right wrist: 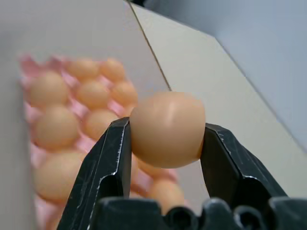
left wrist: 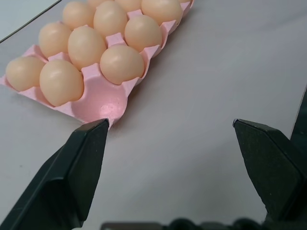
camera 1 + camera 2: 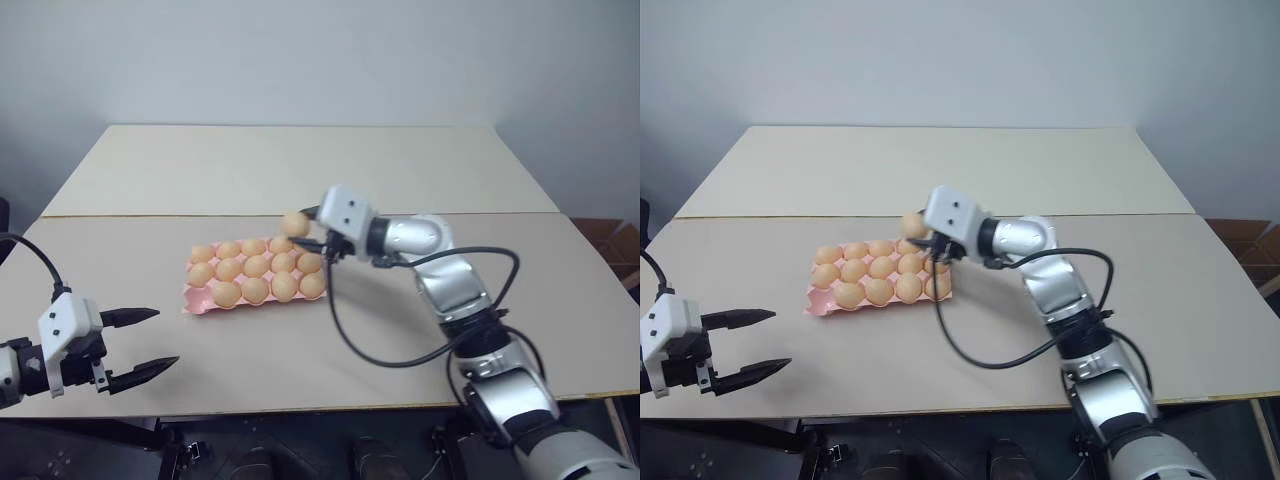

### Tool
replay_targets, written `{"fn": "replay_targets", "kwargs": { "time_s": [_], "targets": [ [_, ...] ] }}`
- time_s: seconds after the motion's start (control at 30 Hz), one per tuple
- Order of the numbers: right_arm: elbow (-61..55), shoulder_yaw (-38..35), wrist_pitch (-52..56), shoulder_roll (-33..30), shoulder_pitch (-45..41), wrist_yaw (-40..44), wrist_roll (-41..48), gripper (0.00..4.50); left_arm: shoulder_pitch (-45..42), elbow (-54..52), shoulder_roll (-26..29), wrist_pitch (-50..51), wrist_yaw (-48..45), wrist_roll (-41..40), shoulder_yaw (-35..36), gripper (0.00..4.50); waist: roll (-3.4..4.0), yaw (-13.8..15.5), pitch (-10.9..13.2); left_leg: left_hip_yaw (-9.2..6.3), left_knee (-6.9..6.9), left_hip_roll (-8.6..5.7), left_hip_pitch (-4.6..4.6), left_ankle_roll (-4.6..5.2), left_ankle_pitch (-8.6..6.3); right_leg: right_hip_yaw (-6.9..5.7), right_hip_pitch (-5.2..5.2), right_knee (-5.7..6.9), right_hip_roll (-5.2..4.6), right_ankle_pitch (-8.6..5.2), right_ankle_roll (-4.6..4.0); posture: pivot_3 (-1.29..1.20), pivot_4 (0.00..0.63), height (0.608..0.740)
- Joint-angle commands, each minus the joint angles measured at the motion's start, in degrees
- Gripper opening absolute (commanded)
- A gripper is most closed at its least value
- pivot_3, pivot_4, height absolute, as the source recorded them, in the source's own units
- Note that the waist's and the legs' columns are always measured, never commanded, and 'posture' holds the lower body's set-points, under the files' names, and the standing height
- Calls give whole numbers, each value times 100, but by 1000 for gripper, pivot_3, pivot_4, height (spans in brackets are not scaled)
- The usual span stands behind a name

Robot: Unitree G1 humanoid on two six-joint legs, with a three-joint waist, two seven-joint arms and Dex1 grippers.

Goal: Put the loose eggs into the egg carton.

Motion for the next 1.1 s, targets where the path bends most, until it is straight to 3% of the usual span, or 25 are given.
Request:
{"fn": "replay_targets", "kwargs": {
  "time_s": [0.03,0.43,0.77,1.1],
  "targets": [
    [-378,425,641,694,67,-382,146,1976,-1,-212,28,33,34,-110,211,4500,0,4,0,0,0,0,-1,0,0,-1,-2,1,0,0,0,0,150,740],
    [1011,1378,-260,2045,-122,-1107,-357,1976,384,-588,-149,227,85,-259,406,4500,-5,-36,-3,0,0,0,0,-2,1,-2,-4,2,2,0,0,0,150,740],
    [2186,1526,-1247,2468,-521,-1237,-468,1976,977,-935,-371,332,179,-286,732,4500,-7,-49,-4,0,-3,1,3,-3,1,-1,-4,1,1,0,0,0,150,740],
    [2243,1739,-1842,2525,-481,-1114,-441,1976,1213,-1157,-476,378,305,-340,865,4500,-6,-47,-4,-1,-4,1,3,-3,1,-1,-4,1,1,0,-1,0,150,740]
  ]
}}
